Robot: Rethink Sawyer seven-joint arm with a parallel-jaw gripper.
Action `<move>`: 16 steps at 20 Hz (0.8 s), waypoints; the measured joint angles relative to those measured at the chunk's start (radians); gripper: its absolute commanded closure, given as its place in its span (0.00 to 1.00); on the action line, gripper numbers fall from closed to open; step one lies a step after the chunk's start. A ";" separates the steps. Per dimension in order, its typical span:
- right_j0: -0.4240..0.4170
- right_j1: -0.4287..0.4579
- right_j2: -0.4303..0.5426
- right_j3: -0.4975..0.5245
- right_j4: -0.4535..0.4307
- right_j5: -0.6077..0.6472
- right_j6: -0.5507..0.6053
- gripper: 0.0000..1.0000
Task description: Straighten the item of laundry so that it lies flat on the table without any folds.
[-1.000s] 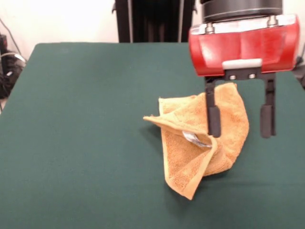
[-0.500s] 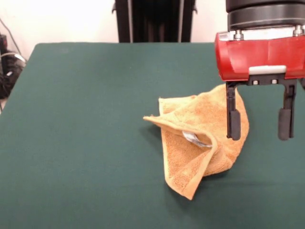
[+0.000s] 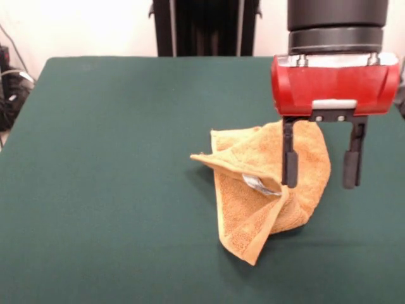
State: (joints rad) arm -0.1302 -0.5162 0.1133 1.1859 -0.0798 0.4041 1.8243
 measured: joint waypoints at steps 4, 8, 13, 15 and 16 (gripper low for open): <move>-0.016 0.000 0.000 0.014 -0.040 0.000 0.000 0.00; -0.033 0.000 0.000 0.020 -0.087 0.000 0.000 0.00; -0.045 0.000 0.000 0.020 -0.132 0.000 0.000 0.00; -0.045 0.002 0.000 0.020 -0.144 -0.002 0.000 0.00; -0.045 0.003 0.000 0.020 -0.148 -0.005 0.000 0.00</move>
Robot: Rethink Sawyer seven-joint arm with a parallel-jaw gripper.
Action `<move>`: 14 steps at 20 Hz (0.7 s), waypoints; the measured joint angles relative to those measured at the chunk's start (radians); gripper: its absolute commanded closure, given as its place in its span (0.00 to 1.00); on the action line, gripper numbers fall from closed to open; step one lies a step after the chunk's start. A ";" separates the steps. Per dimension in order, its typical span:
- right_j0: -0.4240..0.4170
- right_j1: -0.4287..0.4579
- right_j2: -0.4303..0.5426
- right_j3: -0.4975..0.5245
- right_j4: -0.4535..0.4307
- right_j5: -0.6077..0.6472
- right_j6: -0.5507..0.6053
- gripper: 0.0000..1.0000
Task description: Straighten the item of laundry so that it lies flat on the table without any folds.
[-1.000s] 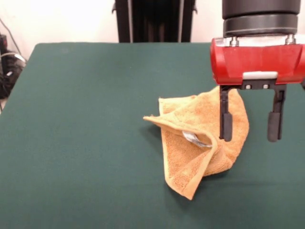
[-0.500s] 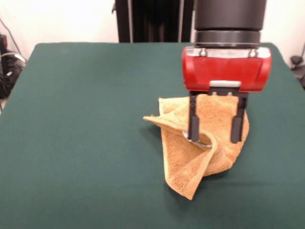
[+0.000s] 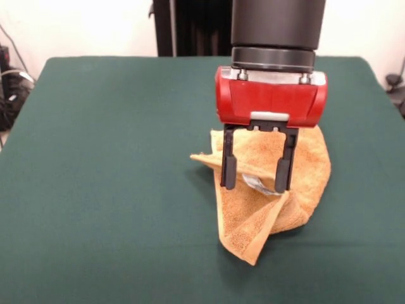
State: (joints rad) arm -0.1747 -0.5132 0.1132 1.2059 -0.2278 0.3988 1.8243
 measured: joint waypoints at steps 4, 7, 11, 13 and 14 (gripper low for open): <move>0.006 0.009 0.000 0.000 -0.008 -0.018 0.000 0.00; 0.011 0.022 0.000 0.000 -0.008 -0.028 0.000 0.00; 0.014 0.042 0.002 0.001 -0.008 -0.034 0.000 0.00; 0.014 0.045 0.003 0.003 -0.008 -0.034 0.000 0.00; 0.014 0.045 0.003 0.005 -0.008 -0.034 0.000 0.00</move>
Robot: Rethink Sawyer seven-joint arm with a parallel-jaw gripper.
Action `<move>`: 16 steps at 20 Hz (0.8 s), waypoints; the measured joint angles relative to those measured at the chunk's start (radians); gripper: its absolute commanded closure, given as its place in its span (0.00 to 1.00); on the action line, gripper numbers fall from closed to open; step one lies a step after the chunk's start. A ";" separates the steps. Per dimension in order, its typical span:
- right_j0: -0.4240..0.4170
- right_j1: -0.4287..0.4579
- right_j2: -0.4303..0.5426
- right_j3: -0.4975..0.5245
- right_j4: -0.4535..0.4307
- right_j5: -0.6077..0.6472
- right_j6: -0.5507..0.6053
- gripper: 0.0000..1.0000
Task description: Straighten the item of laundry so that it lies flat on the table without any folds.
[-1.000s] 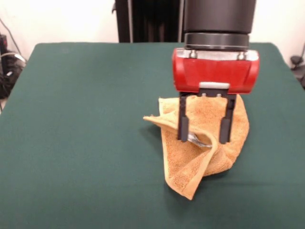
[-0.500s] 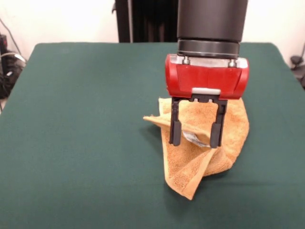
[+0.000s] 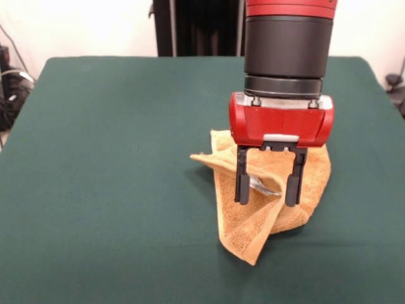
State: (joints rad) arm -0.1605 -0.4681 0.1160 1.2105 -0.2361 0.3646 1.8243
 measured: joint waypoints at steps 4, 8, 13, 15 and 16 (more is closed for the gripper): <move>-0.002 -0.003 0.000 0.004 0.000 0.000 0.000 0.00; -0.004 -0.004 0.000 0.009 0.000 -0.002 0.000 0.00; 0.006 -0.001 0.000 0.016 -0.001 -0.037 0.000 0.00; 0.020 0.002 -0.005 0.017 0.000 -0.067 0.000 0.00; 0.034 0.005 -0.012 0.017 0.004 -0.087 0.000 0.00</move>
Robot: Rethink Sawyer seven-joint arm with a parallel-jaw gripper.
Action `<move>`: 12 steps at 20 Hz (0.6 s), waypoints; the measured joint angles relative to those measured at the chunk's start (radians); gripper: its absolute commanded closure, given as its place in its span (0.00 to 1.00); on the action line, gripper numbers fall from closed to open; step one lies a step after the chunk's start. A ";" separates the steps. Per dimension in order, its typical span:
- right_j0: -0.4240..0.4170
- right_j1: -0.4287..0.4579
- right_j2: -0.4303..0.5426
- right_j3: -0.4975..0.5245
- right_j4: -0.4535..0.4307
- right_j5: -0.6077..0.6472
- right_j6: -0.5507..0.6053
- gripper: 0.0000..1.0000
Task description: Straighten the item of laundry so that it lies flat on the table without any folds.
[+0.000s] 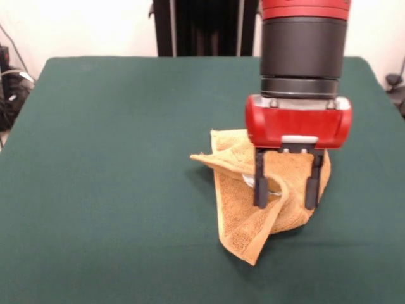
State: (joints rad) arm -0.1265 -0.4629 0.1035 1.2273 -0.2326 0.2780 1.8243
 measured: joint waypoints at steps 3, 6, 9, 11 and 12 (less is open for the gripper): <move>0.029 0.007 -0.019 0.000 0.014 -0.025 0.000 0.00; 0.063 0.023 -0.044 0.000 0.042 -0.044 0.000 0.00; 0.091 0.040 -0.053 0.000 0.060 -0.052 0.000 0.00; 0.096 0.045 -0.052 0.001 0.062 -0.055 0.000 0.00; 0.096 0.048 -0.051 0.004 0.061 -0.059 0.000 0.00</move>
State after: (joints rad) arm -0.0308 -0.4153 0.0522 1.2311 -0.1713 0.2190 1.8245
